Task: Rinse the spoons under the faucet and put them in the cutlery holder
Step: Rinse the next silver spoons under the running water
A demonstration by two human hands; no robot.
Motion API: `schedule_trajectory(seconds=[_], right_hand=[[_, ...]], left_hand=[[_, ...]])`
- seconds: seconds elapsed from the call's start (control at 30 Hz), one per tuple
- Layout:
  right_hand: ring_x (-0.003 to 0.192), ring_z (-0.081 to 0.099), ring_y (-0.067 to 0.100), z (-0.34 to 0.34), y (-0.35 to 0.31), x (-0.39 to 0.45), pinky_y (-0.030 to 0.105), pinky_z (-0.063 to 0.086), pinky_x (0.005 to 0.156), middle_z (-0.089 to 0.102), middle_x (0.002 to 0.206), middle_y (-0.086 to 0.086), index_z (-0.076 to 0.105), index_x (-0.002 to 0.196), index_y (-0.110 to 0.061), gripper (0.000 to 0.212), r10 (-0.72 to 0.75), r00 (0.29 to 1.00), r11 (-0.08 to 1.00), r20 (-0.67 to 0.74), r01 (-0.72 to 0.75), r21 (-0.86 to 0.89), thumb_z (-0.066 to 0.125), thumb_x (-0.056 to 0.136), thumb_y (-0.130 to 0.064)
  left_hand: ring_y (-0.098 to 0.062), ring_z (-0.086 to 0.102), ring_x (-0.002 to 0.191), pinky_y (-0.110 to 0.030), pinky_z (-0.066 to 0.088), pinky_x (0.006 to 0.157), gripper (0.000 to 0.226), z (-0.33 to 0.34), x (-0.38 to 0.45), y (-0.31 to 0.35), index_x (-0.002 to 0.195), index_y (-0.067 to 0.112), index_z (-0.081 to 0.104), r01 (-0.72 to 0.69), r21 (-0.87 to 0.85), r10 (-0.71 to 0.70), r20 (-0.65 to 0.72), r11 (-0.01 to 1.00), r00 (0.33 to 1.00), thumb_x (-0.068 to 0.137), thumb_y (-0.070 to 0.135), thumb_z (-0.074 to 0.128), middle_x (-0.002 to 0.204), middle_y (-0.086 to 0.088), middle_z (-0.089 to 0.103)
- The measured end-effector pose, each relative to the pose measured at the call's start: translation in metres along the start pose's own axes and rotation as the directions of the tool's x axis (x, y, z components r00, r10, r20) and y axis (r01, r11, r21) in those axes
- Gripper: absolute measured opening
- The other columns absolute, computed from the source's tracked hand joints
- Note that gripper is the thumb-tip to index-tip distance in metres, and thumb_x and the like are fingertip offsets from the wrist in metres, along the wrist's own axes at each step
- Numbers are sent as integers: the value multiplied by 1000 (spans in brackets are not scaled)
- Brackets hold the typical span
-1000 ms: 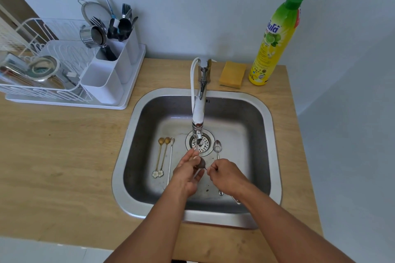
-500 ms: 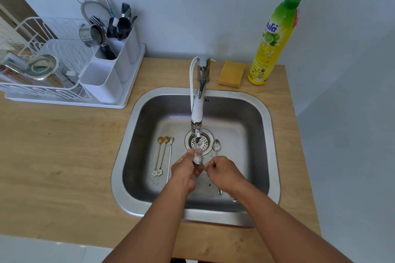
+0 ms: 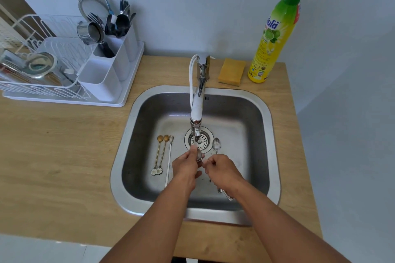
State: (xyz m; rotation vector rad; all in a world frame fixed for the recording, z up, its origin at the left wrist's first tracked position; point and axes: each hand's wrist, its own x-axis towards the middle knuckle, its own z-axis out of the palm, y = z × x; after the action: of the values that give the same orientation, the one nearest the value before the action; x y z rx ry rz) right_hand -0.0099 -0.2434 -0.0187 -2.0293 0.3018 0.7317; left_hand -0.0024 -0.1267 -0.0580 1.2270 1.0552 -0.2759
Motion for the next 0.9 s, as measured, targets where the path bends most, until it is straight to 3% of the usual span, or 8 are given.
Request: schedule_trajectory(seconds=[0.2,0.27,0.4,0.6,0.67,0.77,0.83,0.9], right_hand=[[64,61,14,1,2,4,33,50,62,72,77,1,69,78,-20,26,-3,1000,1000,-13,3,0,56,100,-27],[64,60,13,2,5,4,31,49,60,72,78,1,68,80,-21,27,-2,1000,1000,-14,2,9,56,102,-30],[58,55,10,3,6,5,27,44,55,69,73,-5,66,77,-21,29,-28,999,999,-17,28,18,54,101,-29],[45,46,5,4,-2,9,26,39,51,57,50,-12,61,62,-21,39,-16,999,999,-33,17,42,54,100,-27],[43,40,8,6,-2,9,28,34,49,52,51,-9,60,61,-20,40,13,1000,986,17,-16,164,54,100,-26],[45,37,9,6,-3,11,26,32,44,53,60,0,68,77,-10,28,83,991,882,106,-122,455,61,102,-22],[45,41,9,4,-3,12,24,36,44,57,63,1,70,80,-7,24,88,991,874,100,-125,470,65,100,-20],[50,45,11,3,-4,12,25,40,48,61,66,1,71,76,-11,25,82,994,900,70,-104,424,68,98,-23]], left_hand=[[-12,76,76,-33,57,70,12,-5,1,-2,94,17,80,-1,121,-7,68,993,998,97,17,68,84,1,82],[-12,77,79,-34,57,71,4,-8,1,0,95,16,79,14,134,-25,82,991,996,92,17,77,85,0,82],[-16,77,77,-38,60,75,21,-4,1,6,92,13,77,6,94,-9,31,996,999,83,28,87,79,1,81],[-22,74,78,-49,62,89,36,9,-5,12,76,12,76,-35,-17,35,13,999,999,102,35,64,82,-4,82],[-21,74,82,-48,59,91,37,3,-6,14,84,12,73,-1,-51,5,76,999,997,107,32,53,87,-2,82],[-19,71,85,-40,56,77,37,-7,-9,18,109,12,72,100,-128,-71,215,987,974,111,32,42,94,1,82],[-19,71,88,-38,56,79,39,-12,-10,17,116,12,70,116,-111,-81,278,987,957,112,33,38,103,0,82],[-23,72,101,-44,55,94,40,-14,-10,14,118,11,70,112,-115,-70,322,987,944,112,34,37,112,-3,80]])
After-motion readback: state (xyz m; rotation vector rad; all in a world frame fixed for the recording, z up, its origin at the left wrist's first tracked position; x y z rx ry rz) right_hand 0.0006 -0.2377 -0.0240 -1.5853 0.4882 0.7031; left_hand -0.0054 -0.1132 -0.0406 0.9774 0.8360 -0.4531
